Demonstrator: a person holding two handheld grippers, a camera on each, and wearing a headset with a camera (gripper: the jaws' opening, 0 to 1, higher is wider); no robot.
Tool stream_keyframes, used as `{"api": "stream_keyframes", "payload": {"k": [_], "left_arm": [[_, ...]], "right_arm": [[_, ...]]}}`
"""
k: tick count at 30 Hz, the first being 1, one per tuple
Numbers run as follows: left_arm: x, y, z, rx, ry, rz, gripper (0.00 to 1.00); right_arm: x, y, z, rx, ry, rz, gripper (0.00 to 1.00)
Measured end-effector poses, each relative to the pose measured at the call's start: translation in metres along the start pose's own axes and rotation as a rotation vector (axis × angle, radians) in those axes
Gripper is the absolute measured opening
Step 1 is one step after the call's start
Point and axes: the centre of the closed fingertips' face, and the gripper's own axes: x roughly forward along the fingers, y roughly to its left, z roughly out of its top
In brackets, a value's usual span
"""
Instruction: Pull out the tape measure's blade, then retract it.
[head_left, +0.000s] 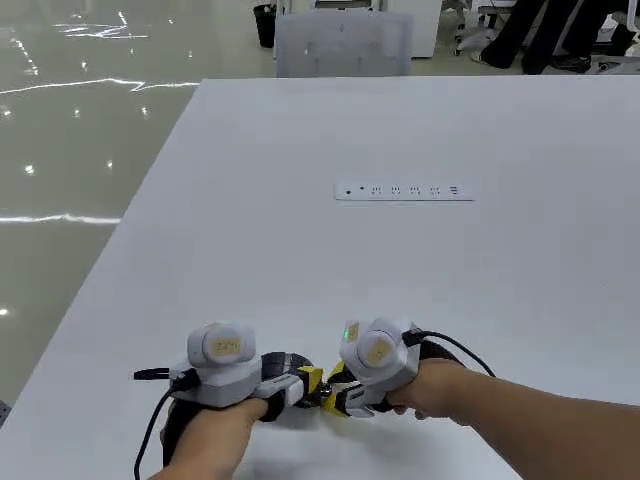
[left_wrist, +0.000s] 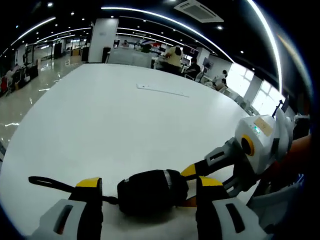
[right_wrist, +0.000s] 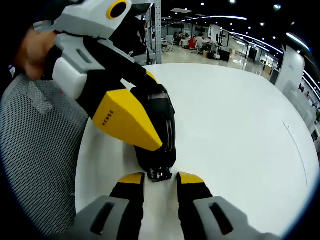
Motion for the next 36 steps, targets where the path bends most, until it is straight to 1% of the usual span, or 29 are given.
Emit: {"api": "stream_keyframes", "payload": {"k": [1,3,4,5,6,8,9,10,11,12,13,14,15,16,17,18,19,20,22,23,25,26,28,29,30,31,33,35,36], "left_arm": [[-0.001,0.0,0.002,0.001,-0.012,-0.024,0.77],[-0.006,0.003,0.007,0.004,-0.043,-0.046,0.82],[-0.009,0.001,0.016,0.022,-0.102,-0.08,0.8],[-0.012,-0.001,0.019,0.045,-0.123,-0.11,0.8],[-0.015,-0.002,0.017,0.046,-0.113,-0.134,0.82],[-0.017,0.002,0.015,0.055,-0.095,-0.132,1.0],[-0.021,0.0,0.012,0.088,-0.079,-0.163,0.98],[-0.024,-0.001,0.005,0.117,-0.035,-0.179,1.0],[-0.025,-0.001,0.002,0.177,-0.02,-0.203,1.0],[-0.027,-0.002,0.0,0.222,-0.02,-0.218,1.0],[-0.029,-0.004,0.001,0.261,-0.035,-0.245,1.0],[-0.038,-0.019,0.007,0.275,-0.102,-0.34,1.0],[-0.043,-0.023,0.011,0.282,-0.138,-0.37,1.0],[-0.046,-0.014,0.006,0.302,-0.1,-0.346,1.0],[-0.048,-0.013,0.005,0.316,-0.086,-0.353,1.0],[-0.051,-0.014,0.007,0.332,-0.109,-0.369,1.0],[-0.056,-0.016,0.013,0.35,-0.159,-0.4,1.0],[-0.057,-0.011,0.01,0.342,-0.142,-0.39,1.0],[-0.058,-0.004,0.01,0.344,-0.138,-0.381,1.0],[-0.058,0.0,0.01,0.353,-0.141,-0.371,1.0],[-0.064,0.002,0.011,0.357,-0.165,-0.374,1.0],[-0.065,0.007,0.009,0.355,-0.159,-0.36,1.0],[-0.065,0.021,0.001,0.348,-0.105,-0.3,1.0],[-0.066,0.023,-0.001,0.332,-0.115,-0.314,1.0],[-0.068,0.025,-0.002,0.326,-0.126,-0.313,1.0],[-0.072,0.026,-0.002,0.326,-0.147,-0.31,1.0],[-0.077,0.029,-0.003,0.318,-0.16,-0.299,1.0],[-0.083,0.035,-0.002,0.323,-0.189,-0.285,1.0],[-0.087,0.032,-0.004,0.293,-0.194,-0.308,1.0]], "right_arm": [[-0.004,0.0,0.0,-0.002,0.0,-0.004,0.26],[-0.008,-0.002,-0.001,-0.006,-0.008,-0.015,0.26],[-0.011,-0.003,-0.001,0.0,-0.011,-0.022,0.27],[-0.015,-0.003,-0.001,0.003,-0.013,-0.028,0.3],[-0.019,-0.004,-0.001,0.005,-0.023,-0.039,0.33],[-0.026,-0.004,0.0,0.013,-0.056,-0.057,0.41],[-0.031,-0.004,-0.001,0.029,-0.071,-0.065,0.44],[-0.035,-0.004,-0.003,0.04,-0.075,-0.073,0.46],[-0.043,-0.005,-0.005,0.048,-0.086,-0.09,0.48],[-0.048,-0.006,-0.007,0.055,-0.098,-0.102,0.49],[-0.055,-0.008,-0.009,0.075,-0.108,-0.119,0.51],[-0.066,-0.008,-0.009,0.107,-0.147,-0.13,0.51],[-0.074,-0.008,-0.009,0.119,-0.169,-0.137,0.51],[-0.088,-0.01,-0.014,0.12,-0.181,-0.161,0.51],[-0.096,-0.012,-0.018,0.123,-0.184,-0.176,0.52],[-0.103,-0.012,-0.023,0.129,-0.185,-0.181,0.54],[-0.115,-0.014,-0.031,0.15,-0.188,-0.203,0.55],[-0.122,-0.016,-0.037,0.165,-0.191,-0.217,0.57],[-0.139,-0.017,-0.051,0.21,-0.202,-0.251,0.61],[-0.144,-0.018,-0.058,0.222,-0.203,-0.255,0.63],[-0.155,-0.016,-0.074,0.242,-0.191,-0.272,0.65],[-0.162,-0.015,-0.082,0.245,-0.191,-0.29,0.68],[-0.171,-0.013,-0.09,0.253,-0.196,-0.303,0.72],[-0.178,-0.013,-0.096,0.269,-0.2,-0.319,0.75],[-0.183,-0.013,-0.099,0.278,-0.21,-0.334,0.77],[-0.191,-0.012,-0.1,0.284,-0.235,-0.352,0.78],[-0.201,-0.01,-0.104,0.292,-0.251,-0.369,0.8],[-0.21,-0.008,-0.11,0.3,-0.264,-0.382,0.85],[-0.214,-0.008,-0.115,0.316,-0.269,-0.386,0.87]]}}
